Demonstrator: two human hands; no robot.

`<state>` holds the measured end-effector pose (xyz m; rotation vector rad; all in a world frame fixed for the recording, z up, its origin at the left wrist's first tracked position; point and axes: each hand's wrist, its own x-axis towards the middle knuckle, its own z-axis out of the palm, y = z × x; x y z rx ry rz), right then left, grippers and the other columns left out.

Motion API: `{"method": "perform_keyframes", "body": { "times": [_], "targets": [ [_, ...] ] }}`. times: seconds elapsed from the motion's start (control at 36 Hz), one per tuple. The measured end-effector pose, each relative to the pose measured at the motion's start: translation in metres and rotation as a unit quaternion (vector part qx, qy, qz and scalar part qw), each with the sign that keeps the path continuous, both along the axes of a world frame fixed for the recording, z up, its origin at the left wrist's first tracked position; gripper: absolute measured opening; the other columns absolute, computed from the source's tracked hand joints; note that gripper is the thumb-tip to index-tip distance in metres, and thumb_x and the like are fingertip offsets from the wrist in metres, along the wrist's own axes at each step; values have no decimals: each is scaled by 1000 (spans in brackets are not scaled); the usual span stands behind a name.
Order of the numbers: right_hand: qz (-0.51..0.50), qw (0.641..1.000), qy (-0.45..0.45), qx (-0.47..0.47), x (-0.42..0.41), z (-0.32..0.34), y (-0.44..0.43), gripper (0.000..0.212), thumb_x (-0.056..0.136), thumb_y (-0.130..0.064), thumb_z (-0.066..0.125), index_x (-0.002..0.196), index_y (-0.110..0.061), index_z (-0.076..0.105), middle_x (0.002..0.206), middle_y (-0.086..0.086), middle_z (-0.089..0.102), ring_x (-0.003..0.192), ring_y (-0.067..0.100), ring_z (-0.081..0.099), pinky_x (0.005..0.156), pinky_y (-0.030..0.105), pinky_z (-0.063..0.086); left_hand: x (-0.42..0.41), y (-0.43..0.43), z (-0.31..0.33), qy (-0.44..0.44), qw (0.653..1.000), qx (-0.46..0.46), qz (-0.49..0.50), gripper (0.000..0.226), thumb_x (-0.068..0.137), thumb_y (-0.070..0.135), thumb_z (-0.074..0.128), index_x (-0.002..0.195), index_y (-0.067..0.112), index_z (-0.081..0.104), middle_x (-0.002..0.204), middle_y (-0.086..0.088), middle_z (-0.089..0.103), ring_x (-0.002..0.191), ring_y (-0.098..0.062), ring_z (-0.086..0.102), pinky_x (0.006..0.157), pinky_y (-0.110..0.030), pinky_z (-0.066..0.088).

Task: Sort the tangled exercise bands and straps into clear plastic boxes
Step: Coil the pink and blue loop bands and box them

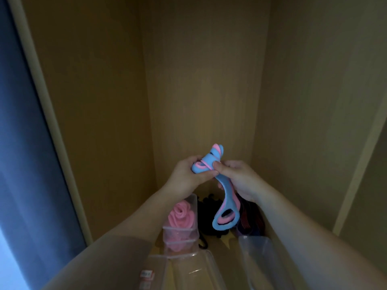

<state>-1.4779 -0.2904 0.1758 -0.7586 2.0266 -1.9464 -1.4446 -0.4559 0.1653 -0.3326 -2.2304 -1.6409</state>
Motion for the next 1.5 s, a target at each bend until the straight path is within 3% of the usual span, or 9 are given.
{"method": "perform_keyframes", "body": {
  "times": [0.28, 0.56, 0.64, 0.75, 0.92, 1.06, 1.22, 1.36, 1.5],
  "targets": [
    [15, 995, -91, 27, -4, 1, 5, 65, 71, -55, 66, 105, 0, 69, 88, 17, 71, 75, 23, 67, 80, 38, 54, 1, 0, 0, 55, 997, -30, 53, 43, 74, 13, 81, 114, 12, 65, 99, -4, 71, 87, -15, 67, 77, -26, 55],
    [-41, 992, -115, -31, 4, 5, -3, 40, 75, -34, 76, 92, 1, 68, 73, 16, 64, 60, 22, 59, 59, 30, 53, 1, 5, -1, 175, 963, -193, 70, 46, 75, 15, 81, 117, 12, 63, 105, -2, 63, 93, -8, 59, 77, -16, 45],
    [-14, 993, -103, -56, 2, 1, 0, 40, 70, -31, 77, 95, 0, 70, 85, 20, 70, 72, 25, 65, 69, 33, 54, 0, 2, -3, 137, 969, -198, 55, 62, 73, 20, 83, 127, 14, 54, 115, 0, 58, 100, -7, 57, 83, -16, 44],
    [1, 996, -78, -36, -3, -4, 4, 36, 71, -23, 81, 95, 2, 72, 94, 25, 68, 85, 31, 61, 84, 41, 51, 7, 1, 4, -31, 997, -59, -31, 71, 80, 22, 76, 140, 14, 40, 128, 5, 56, 105, 3, 59, 83, -14, 49],
    [40, 994, -95, -40, -2, -5, 9, 39, 72, -17, 76, 105, 3, 69, 113, 31, 63, 102, 34, 63, 100, 46, 45, 9, 5, 6, -32, 998, -29, -47, 58, 80, 10, 76, 132, 7, 51, 119, -4, 65, 103, -8, 65, 83, -21, 53],
    [65, 988, -130, -52, 0, -4, 11, 38, 72, -15, 73, 107, -1, 68, 107, 20, 69, 96, 26, 67, 92, 39, 52, 7, 6, -2, 17, 997, -76, -6, 58, 84, 16, 74, 136, 10, 50, 120, -5, 64, 106, -12, 64, 91, -32, 55],
    [67, 989, -123, -55, 4, 1, 8, 49, 80, -42, 62, 112, -4, 66, 109, 17, 69, 99, 26, 65, 98, 41, 49, 6, 5, -5, 126, 978, -159, 35, 50, 80, 5, 75, 126, 7, 57, 120, -8, 58, 109, -15, 59, 93, -27, 51],
    [23, 993, -103, -60, 5, -1, 4, 56, 81, -37, 69, 115, 7, 62, 113, 28, 65, 97, 32, 65, 95, 44, 49, 4, 6, -6, 223, 956, -185, 44, 42, 75, -1, 76, 114, 2, 62, 111, -5, 57, 101, -8, 56, 86, -11, 45],
    [1, 992, -98, -81, 4, -5, 4, 55, 80, -25, 75, 112, 16, 57, 100, 31, 64, 84, 34, 64, 79, 42, 54, 5, 6, -6, 160, 973, -159, 39, 47, 77, 7, 77, 119, 12, 56, 116, -1, 54, 105, -9, 55, 89, -18, 48]
  ]
}}
